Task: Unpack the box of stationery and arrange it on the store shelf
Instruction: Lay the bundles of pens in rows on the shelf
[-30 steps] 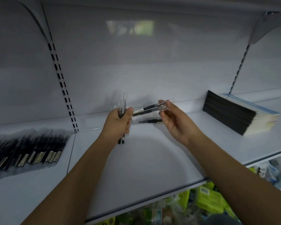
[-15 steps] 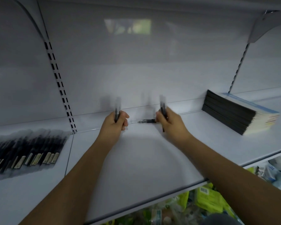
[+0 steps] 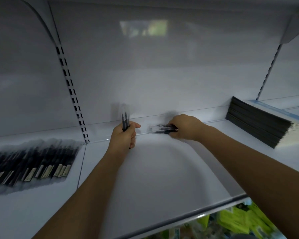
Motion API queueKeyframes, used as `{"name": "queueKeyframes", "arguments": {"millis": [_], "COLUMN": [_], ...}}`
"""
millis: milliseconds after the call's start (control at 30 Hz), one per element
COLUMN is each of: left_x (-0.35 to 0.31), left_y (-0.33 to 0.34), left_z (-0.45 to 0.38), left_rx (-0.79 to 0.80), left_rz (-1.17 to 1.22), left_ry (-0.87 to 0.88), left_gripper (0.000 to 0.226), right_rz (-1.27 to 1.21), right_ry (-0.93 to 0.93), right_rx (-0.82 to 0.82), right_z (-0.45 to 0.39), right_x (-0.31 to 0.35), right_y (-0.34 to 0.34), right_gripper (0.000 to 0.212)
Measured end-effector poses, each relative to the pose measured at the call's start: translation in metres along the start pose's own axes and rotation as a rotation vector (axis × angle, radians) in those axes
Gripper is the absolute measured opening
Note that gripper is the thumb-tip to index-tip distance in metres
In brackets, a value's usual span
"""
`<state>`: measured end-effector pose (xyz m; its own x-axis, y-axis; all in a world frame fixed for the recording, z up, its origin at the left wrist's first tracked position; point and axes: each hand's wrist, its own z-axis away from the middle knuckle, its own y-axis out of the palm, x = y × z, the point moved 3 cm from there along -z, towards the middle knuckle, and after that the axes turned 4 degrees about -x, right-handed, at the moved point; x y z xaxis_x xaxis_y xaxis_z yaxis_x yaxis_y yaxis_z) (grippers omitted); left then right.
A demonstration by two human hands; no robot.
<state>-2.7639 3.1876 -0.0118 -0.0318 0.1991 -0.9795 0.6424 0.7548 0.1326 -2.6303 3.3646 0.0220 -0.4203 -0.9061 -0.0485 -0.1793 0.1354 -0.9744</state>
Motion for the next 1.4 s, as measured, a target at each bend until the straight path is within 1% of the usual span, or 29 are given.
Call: {"name": "queueKeyframes", "arguments": {"millis": [100,133,167,200,267,367,400,433,467,567,633,700,800,867,933,1000,1033,1067,1133,1200,1300,1333,1367,1400], "left_x": [-0.001,-0.002,-0.004,-0.007,-0.014,-0.023,-0.023,-0.022,-0.021,-0.026,-0.040,-0.055,-0.077,-0.091,-0.102,-0.108,-0.110,-0.110,-0.106,-0.101,-0.094,-0.091,-0.087,-0.084], "left_y": [-0.002,-0.003,-0.004,-0.005,-0.013,-0.036,-0.046,-0.056,-0.064,-0.080,-0.096,-0.122,-0.175,-0.213,-0.249,-0.280,-0.294,-0.307,-0.329,-0.346,-0.358,-0.361,-0.364,-0.367], "left_z": [0.002,0.005,0.007,0.010,0.018,0.035,0.042,0.051,0.060,0.083,0.092,0.100,0.108,0.112,0.117,0.121,0.122,0.121,0.117,0.110,0.104,0.104,0.104,0.105], "left_rx": [-0.027,-0.041,-0.054,-0.065,-0.089,-0.116,-0.124,-0.131,-0.131,-0.158,-0.230,-0.316,-0.437,-0.511,-0.592,-0.648,-0.670,-0.688,-0.712,-0.721,-0.686,-0.673,-0.668,-0.666], "left_rz": [-0.004,-0.001,-0.001,-0.007,-0.048,-0.125,-0.129,-0.130,-0.124,-0.058,-0.096,-0.217,-0.506,-0.653,-0.822,-0.935,-0.967,-1.001,-1.086,-1.156,-1.237,-1.258,-1.270,-1.277], "left_ry": [-0.008,-0.012,-0.015,-0.014,0.004,0.065,0.065,0.055,0.034,-0.045,-0.032,0.020,0.084,0.052,-0.009,-0.037,-0.044,-0.055,-0.098,-0.152,-0.209,-0.222,-0.221,-0.206], "left_gripper": [0.023,0.023,0.023,0.024,0.025,0.027,0.028,0.028,0.027,0.022,0.019,0.025,0.044,0.056,0.063,0.063,0.061,0.060,0.053,0.047,0.042,0.042,0.041,0.039], "right_rz": [0.074,0.051,-0.034,-0.184,-0.617,-1.224,-1.367,-1.454,-1.470,-1.264,-1.233,-1.308,-1.483,-1.458,-1.298,-1.043,-0.953,-0.924,-0.949,-0.861,-0.616,-0.506,-0.392,-0.348], "right_ry": [-0.040,-0.028,-0.001,0.042,0.118,0.156,0.177,0.211,0.254,0.320,0.348,0.339,0.334,0.347,0.340,0.321,0.322,0.342,0.399,0.375,0.225,0.161,0.101,0.058], "right_rx": [0.023,0.006,-0.022,-0.053,-0.123,-0.192,-0.199,-0.202,-0.197,-0.140,-0.137,-0.115,0.020,0.084,0.076,0.051,0.034,0.038,0.112,0.185,0.217,0.199,0.186,0.169], "right_z": [0.006,0.010,0.014,0.017,0.022,0.029,0.031,0.033,0.034,0.034,0.032,0.029,0.022,0.017,0.010,0.004,0.001,-0.005,-0.015,-0.020,-0.013,-0.009,-0.003,0.001], "right_x": [0.009,0.012,0.015,0.020,0.036,0.072,0.084,0.095,0.104,0.127,0.142,0.164,0.208,0.233,0.251,0.262,0.268,0.273,0.288,0.303,0.316,0.316,0.315,0.311], "right_y": [-0.002,0.000,0.001,-0.001,-0.008,-0.017,-0.014,-0.008,0.000,0.018,0.014,0.007,0.002,0.003,0.005,0.003,0.000,0.000,-0.005,-0.011,-0.009,-0.003,0.004,0.014], "right_gripper": [0.016,0.015,0.016,0.019,0.027,0.026,0.024,0.022,0.022,0.026,0.026,0.022,0.014,0.016,0.029,0.039,0.039,0.036,0.028,0.018,0.032,0.039,0.052,0.062]}}
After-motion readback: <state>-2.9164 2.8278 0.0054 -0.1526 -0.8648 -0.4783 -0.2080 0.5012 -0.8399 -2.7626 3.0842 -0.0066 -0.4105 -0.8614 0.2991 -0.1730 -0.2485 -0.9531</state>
